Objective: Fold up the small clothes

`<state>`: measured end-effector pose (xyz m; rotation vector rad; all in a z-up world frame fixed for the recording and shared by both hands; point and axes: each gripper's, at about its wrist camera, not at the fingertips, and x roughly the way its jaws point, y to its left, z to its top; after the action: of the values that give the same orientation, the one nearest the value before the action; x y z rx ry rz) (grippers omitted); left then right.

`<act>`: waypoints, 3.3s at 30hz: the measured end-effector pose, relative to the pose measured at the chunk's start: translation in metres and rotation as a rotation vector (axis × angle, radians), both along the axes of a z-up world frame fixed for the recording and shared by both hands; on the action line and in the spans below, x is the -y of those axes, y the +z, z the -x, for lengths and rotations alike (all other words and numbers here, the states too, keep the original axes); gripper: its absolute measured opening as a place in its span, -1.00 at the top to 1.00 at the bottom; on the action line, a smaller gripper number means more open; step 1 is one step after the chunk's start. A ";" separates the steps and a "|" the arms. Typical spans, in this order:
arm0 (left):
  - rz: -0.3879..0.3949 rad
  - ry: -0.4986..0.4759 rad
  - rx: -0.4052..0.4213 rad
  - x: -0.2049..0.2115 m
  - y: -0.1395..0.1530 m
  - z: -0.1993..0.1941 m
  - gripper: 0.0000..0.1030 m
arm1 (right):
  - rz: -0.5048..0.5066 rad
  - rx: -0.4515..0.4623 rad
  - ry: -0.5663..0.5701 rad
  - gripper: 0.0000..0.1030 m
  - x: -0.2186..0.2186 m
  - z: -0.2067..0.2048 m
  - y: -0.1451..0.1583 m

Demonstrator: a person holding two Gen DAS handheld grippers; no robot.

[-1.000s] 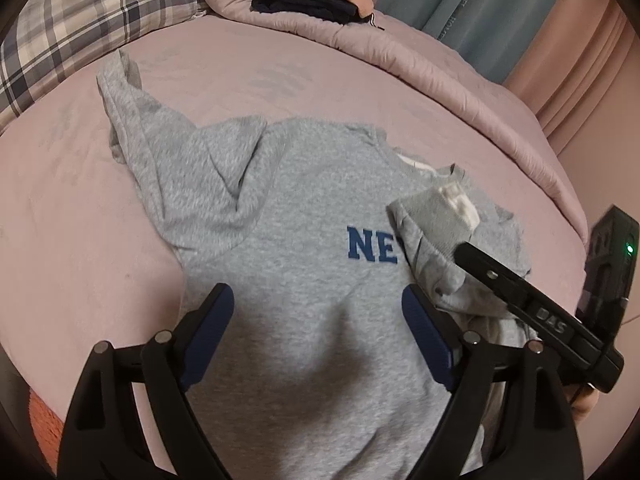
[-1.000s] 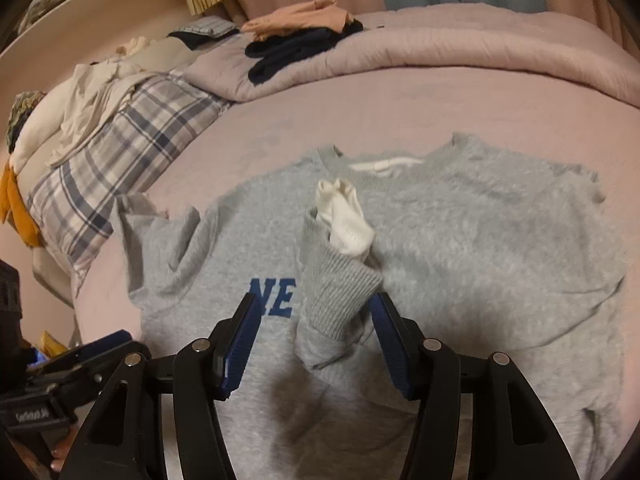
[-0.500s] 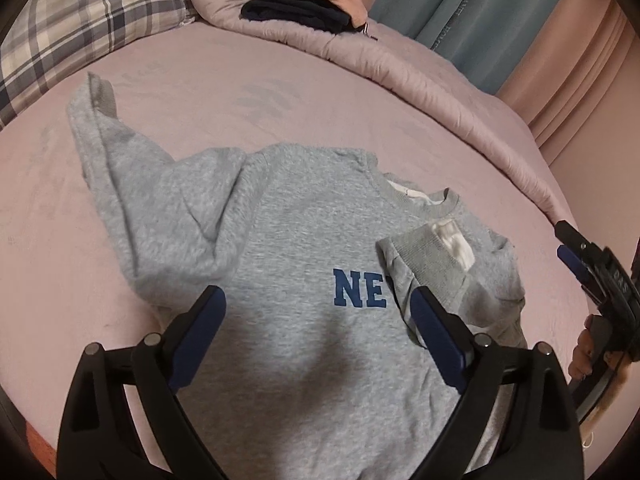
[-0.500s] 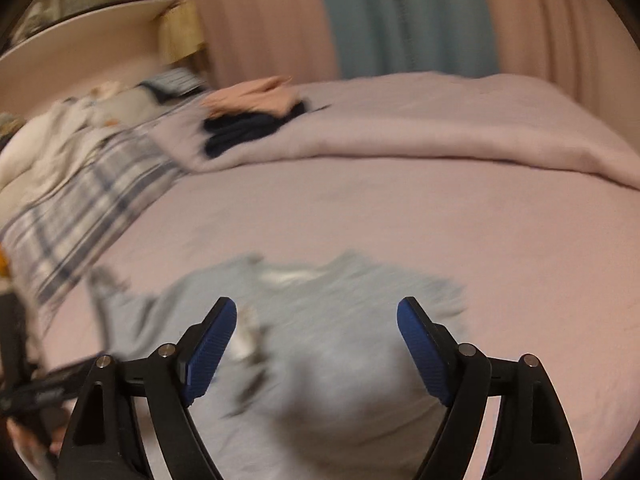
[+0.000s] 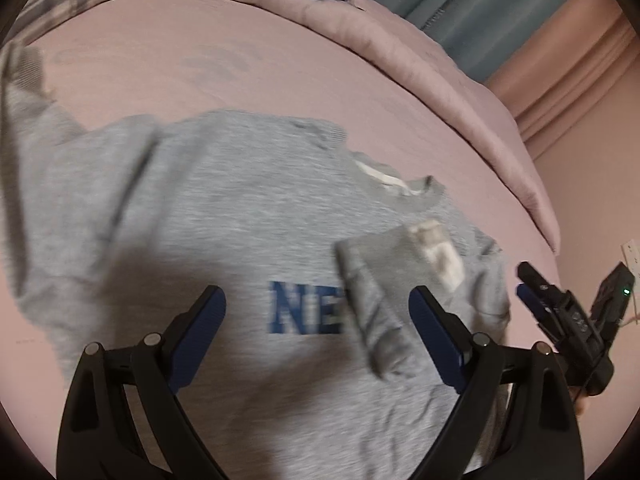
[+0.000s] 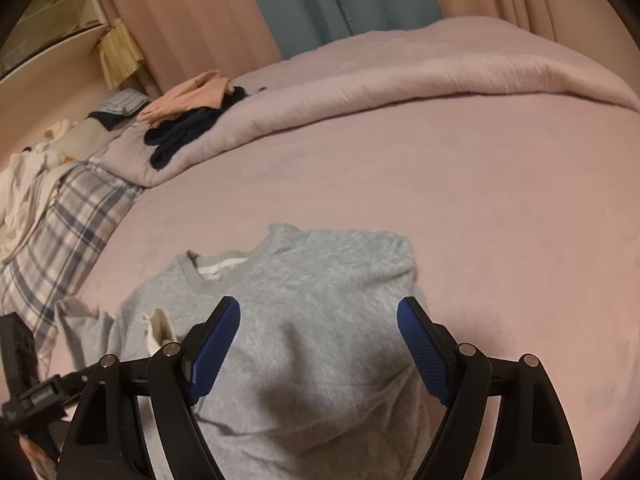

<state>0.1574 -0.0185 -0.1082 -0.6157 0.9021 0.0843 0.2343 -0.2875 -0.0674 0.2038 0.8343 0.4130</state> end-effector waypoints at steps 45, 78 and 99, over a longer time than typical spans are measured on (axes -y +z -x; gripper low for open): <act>-0.125 0.040 0.047 -0.019 -0.010 -0.008 0.45 | -0.033 -0.107 -0.032 0.73 0.022 -0.023 -0.030; -0.159 0.052 0.015 -0.039 -0.035 -0.002 0.59 | 0.012 -0.138 -0.067 0.16 0.019 -0.029 -0.042; -0.026 -0.024 0.012 -0.058 -0.023 0.000 0.54 | 0.143 -0.146 -0.072 -0.16 -0.003 -0.023 -0.032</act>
<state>0.1570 0.0400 -0.1312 -0.5802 0.8956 0.0711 0.2573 -0.2842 -0.0990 0.1317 0.9928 0.2713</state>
